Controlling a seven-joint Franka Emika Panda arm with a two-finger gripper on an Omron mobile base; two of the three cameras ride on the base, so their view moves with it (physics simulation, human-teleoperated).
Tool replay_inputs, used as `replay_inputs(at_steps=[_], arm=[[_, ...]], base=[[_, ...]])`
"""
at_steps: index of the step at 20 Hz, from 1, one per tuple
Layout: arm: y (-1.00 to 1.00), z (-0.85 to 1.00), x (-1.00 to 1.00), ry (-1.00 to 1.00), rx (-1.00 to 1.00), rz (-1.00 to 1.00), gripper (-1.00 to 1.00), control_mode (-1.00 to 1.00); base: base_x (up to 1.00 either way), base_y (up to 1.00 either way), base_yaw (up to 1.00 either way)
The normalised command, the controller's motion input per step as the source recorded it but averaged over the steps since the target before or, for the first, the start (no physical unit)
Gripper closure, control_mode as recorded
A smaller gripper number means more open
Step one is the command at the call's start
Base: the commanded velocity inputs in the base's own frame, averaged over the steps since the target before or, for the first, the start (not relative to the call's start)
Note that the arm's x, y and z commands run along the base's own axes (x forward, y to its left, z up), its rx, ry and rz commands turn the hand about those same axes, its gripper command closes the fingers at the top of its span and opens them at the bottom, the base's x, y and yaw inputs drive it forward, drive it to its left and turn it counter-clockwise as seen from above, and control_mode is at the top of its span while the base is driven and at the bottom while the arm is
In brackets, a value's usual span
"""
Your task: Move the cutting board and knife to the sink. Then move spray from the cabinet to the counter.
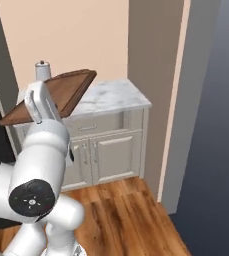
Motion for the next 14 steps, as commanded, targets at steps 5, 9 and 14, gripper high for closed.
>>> replay_inputs(at_steps=[5,9,14], arm=[[0.00,0.00,0.00,0.00,0.00,0.00,1.00,1.00],[0.00,0.00,0.00,0.00,0.00,0.00,1.00,1.00],[0.00,0.00,0.00,0.00,0.00,0.00,1.00,1.00]], base=[[-1.00,0.43,-0.68],[-1.00,0.32,-0.75],[-1.00,0.31,-0.77]])
